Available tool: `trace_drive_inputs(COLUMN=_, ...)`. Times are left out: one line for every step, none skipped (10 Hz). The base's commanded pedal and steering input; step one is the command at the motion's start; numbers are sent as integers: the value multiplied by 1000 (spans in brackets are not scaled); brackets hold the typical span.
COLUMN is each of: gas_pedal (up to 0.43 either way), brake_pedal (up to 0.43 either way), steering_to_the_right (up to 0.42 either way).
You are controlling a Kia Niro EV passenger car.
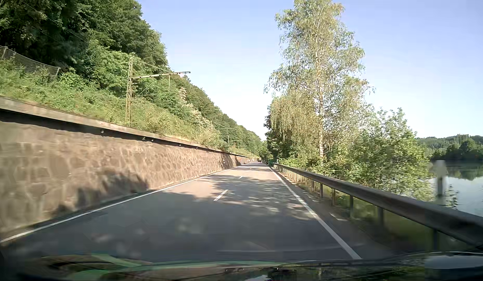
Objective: Follow the waypoints while adhering to traffic rules and regulations
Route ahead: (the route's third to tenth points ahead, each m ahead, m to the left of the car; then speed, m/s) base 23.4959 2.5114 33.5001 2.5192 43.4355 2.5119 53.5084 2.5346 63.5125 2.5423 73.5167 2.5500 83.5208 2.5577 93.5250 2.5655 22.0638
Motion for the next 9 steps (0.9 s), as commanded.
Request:
trace_drive_inputs(gas_pedal=228, brake_pedal=0, steering_to_the_right=-2)
trace_drive_inputs(gas_pedal=228, brake_pedal=0, steering_to_the_right=-2)
trace_drive_inputs(gas_pedal=228, brake_pedal=0, steering_to_the_right=-2)
trace_drive_inputs(gas_pedal=228, brake_pedal=0, steering_to_the_right=-2)
trace_drive_inputs(gas_pedal=228, brake_pedal=0, steering_to_the_right=-2)
trace_drive_inputs(gas_pedal=240, brake_pedal=0, steering_to_the_right=-2)
trace_drive_inputs(gas_pedal=248, brake_pedal=0, steering_to_the_right=-1)
trace_drive_inputs(gas_pedal=248, brake_pedal=0, steering_to_the_right=-1)
trace_drive_inputs(gas_pedal=248, brake_pedal=0, steering_to_the_right=-1)
